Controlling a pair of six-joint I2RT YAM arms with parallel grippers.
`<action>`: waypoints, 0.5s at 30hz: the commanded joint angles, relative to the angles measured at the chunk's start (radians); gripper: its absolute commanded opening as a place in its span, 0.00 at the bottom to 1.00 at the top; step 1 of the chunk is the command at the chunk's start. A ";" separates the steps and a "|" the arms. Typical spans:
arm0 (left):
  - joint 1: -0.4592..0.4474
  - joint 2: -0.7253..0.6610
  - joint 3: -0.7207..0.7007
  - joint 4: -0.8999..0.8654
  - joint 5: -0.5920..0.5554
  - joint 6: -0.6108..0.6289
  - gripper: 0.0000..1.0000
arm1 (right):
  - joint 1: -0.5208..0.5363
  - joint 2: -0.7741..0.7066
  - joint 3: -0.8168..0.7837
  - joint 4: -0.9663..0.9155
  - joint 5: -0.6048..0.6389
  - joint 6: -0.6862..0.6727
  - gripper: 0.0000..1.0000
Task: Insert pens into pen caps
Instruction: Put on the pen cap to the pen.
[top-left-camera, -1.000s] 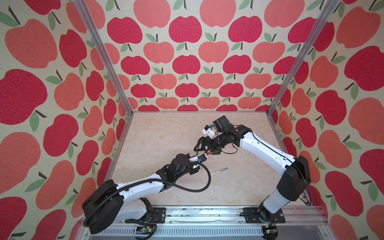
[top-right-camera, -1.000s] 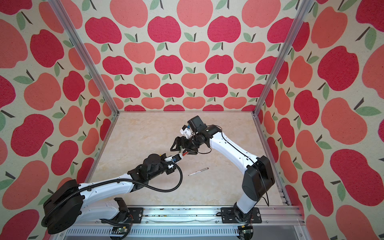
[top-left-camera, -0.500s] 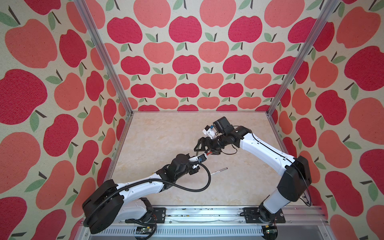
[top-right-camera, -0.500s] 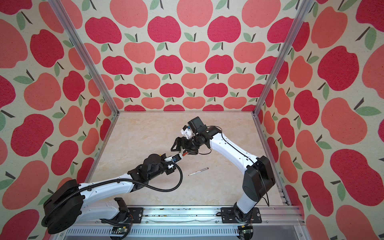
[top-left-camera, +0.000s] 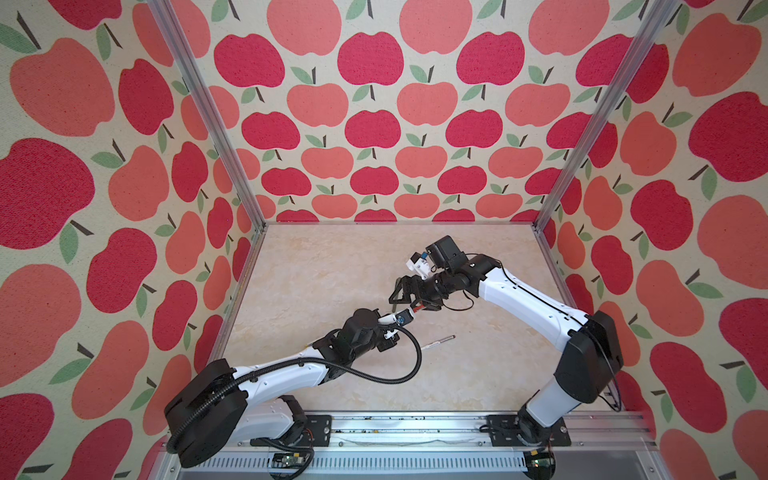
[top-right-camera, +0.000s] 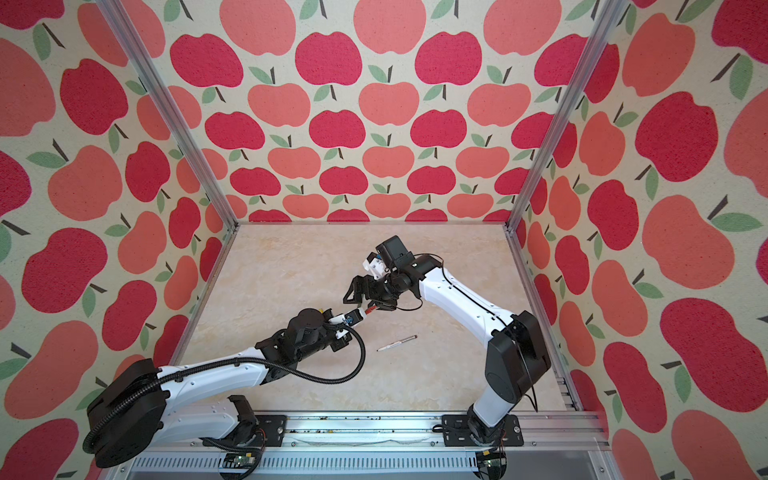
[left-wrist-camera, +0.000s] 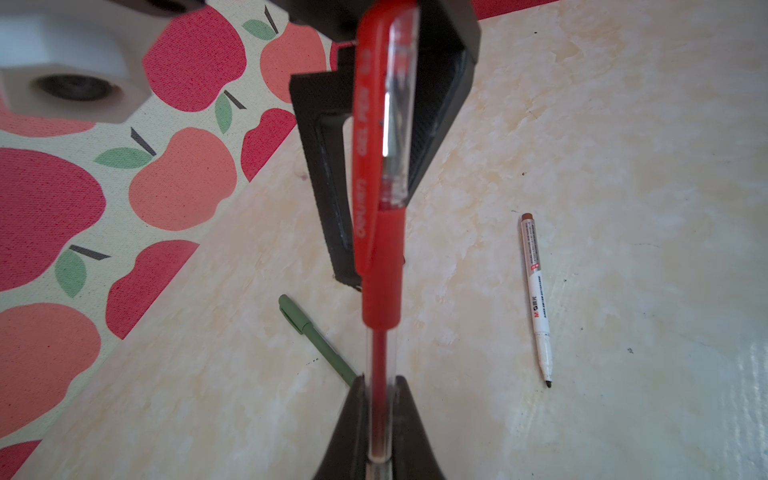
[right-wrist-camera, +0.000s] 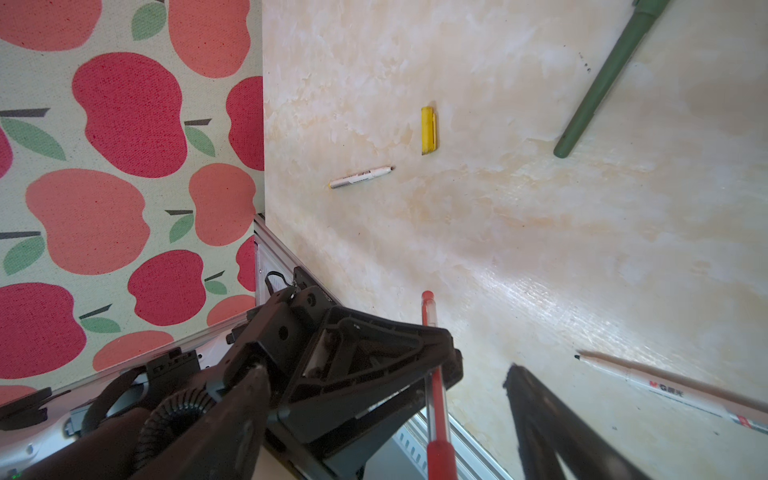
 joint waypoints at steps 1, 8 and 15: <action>-0.034 -0.057 0.113 0.334 0.087 -0.031 0.00 | 0.025 0.054 -0.055 0.037 0.013 0.019 0.92; -0.034 -0.054 0.112 0.338 0.084 -0.033 0.00 | 0.041 0.059 -0.089 0.085 -0.001 0.051 0.91; -0.033 -0.046 0.108 0.339 0.081 -0.033 0.00 | 0.032 0.041 -0.086 0.089 0.001 0.056 0.92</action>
